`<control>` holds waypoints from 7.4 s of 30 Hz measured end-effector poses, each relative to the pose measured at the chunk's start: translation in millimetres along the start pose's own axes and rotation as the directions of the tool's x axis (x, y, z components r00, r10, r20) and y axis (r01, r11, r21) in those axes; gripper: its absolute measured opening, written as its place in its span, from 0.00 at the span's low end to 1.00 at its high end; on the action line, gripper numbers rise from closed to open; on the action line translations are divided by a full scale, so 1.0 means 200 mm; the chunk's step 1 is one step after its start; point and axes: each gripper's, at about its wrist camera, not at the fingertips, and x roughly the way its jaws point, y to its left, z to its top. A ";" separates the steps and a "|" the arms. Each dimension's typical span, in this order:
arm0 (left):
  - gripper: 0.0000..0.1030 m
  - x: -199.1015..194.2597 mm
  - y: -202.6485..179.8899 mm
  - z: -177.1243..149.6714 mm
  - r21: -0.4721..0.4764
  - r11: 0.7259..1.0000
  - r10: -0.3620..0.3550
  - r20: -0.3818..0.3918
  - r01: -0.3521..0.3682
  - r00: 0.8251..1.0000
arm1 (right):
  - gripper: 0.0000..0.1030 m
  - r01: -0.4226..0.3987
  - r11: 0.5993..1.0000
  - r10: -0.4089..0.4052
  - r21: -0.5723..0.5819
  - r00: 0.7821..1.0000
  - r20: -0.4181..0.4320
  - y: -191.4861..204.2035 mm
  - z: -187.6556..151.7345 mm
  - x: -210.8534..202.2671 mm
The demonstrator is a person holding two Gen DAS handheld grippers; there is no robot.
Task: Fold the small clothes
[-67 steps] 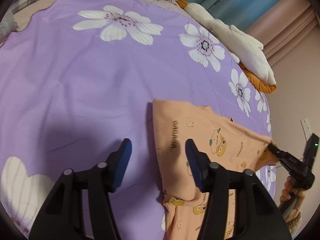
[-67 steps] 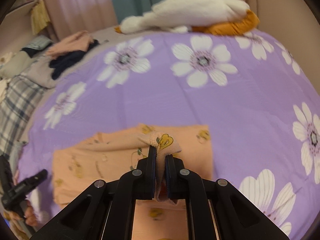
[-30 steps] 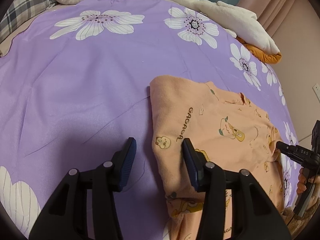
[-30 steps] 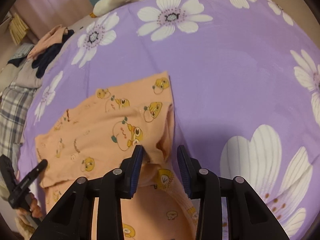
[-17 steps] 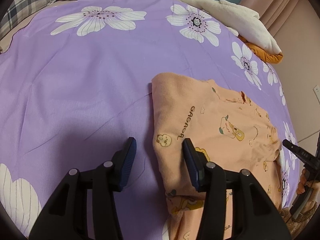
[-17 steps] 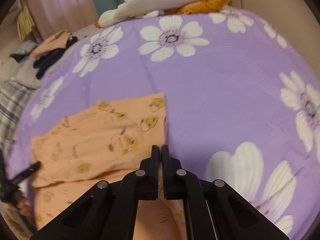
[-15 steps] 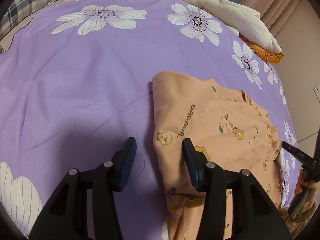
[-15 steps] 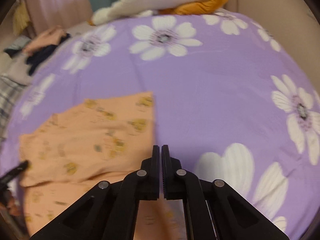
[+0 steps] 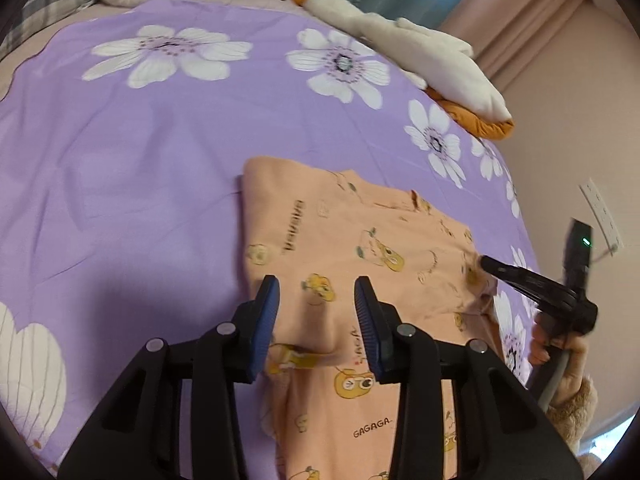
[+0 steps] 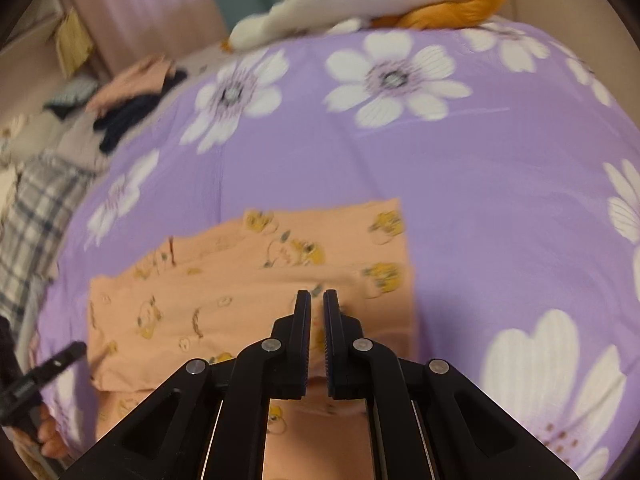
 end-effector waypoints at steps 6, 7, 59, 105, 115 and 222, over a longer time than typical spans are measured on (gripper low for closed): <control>0.36 0.10 -0.02 -0.03 0.026 1.000 0.020 -0.087 -0.018 0.996 | 0.03 0.089 0.996 -0.091 -0.025 0.992 -0.091 -0.01 -0.11 0.06; 0.36 0.12 -0.03 -0.04 0.036 0.999 0.040 -0.100 -0.037 0.994 | 0.03 0.082 0.996 -0.084 -0.023 0.992 -0.098 -0.02 -0.12 0.05; 0.44 0.15 0.00 -0.06 0.023 0.999 0.041 -0.139 -0.038 0.989 | 0.49 0.112 0.993 -0.109 0.035 0.991 -0.076 -0.14 -0.23 -0.01; 0.70 -0.37 -0.19 -0.89 -0.044 0.998 0.030 -0.151 -0.037 0.988 | 0.66 0.054 0.996 -0.052 0.064 0.998 -0.029 -0.31 -0.96 -0.65; 0.61 -0.33 -0.20 -0.98 -0.023 0.997 0.065 -0.147 -0.070 0.987 | 0.66 -0.019 0.997 0.025 0.070 0.996 -0.083 -0.33 -1.14 -0.63; 0.48 -0.20 -0.06 -0.42 -0.182 0.982 0.014 -0.225 -0.056 0.974 | 0.44 -0.020 0.994 0.022 0.111 1.000 -0.020 -0.24 -0.51 -0.50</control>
